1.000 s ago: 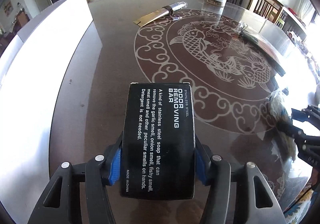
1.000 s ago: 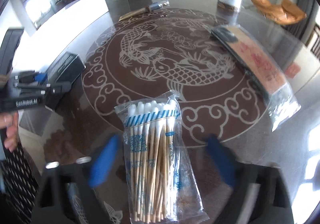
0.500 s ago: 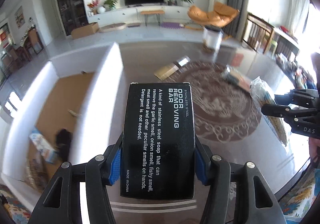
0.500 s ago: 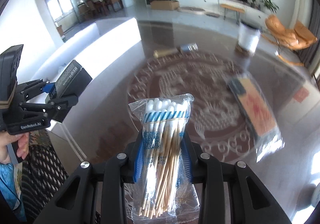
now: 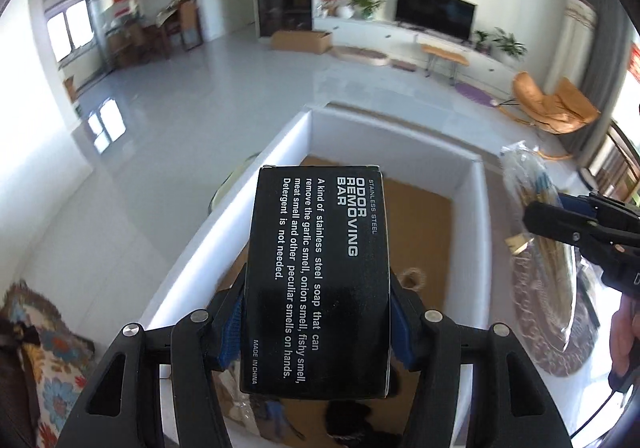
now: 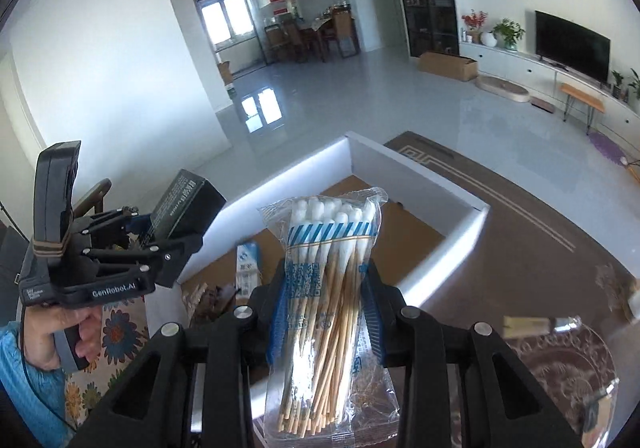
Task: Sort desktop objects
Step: 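Carry the black box and cotton swab bag into the cork-bottomed box and open both tools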
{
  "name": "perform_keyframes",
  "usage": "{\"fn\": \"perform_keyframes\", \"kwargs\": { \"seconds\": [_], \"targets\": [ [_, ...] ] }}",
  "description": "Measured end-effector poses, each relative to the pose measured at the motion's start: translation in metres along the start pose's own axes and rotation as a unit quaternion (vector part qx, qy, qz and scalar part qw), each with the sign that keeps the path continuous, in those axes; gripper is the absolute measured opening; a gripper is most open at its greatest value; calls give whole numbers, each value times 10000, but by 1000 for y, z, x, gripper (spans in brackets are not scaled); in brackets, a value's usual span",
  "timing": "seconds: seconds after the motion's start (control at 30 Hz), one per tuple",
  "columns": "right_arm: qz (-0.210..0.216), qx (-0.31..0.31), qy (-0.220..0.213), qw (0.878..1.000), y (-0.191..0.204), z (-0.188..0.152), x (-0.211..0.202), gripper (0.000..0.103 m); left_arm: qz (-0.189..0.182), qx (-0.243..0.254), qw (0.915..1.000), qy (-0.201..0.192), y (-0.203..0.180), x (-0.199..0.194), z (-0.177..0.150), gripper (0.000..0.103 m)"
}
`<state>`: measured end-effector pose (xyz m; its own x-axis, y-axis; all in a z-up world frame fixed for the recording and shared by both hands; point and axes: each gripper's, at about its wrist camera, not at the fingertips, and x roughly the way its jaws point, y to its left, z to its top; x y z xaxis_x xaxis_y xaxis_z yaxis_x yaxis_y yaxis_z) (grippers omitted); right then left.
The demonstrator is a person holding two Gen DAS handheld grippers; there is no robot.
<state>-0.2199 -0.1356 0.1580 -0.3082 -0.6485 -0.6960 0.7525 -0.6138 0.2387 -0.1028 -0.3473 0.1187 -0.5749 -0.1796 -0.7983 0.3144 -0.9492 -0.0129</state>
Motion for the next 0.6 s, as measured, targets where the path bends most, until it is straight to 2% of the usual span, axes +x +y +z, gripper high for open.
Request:
{"fn": "perform_keyframes", "kwargs": {
  "seconds": [0.13,0.2,0.37,0.4,0.43,0.47,0.5,0.53,0.6],
  "targets": [
    [379,203,538,9976,10,7,87,34,0,-357,9977,573,19,62,-18,58],
    [343,207,811,9959,16,1,128,34,48,-429,9958,811,24,83,-31,58],
    [217,69,1236,9921,26,-7,188,38,122,-386,9899,1362,26,114,-50,59],
    [174,87,1355,9906,26,-8,198,41,142,-372,9870,1557,26,120,-53,59],
    [108,141,1461,9891,22,-9,205,54,145,-349,9857,1643,23,122,-54,60],
    [104,184,1464,9890,18,-9,209,61,167,-317,9861,1625,22,121,-54,60],
    [104,228,1415,9896,16,-10,208,74,221,-280,9869,1570,20,118,-55,60],
    [95,280,1301,9911,11,-11,198,78,279,-245,9883,1483,17,112,-56,61],
    [120,332,1107,9932,6,-9,182,80,392,-221,9905,1299,12,100,-59,61]
  ]
}}
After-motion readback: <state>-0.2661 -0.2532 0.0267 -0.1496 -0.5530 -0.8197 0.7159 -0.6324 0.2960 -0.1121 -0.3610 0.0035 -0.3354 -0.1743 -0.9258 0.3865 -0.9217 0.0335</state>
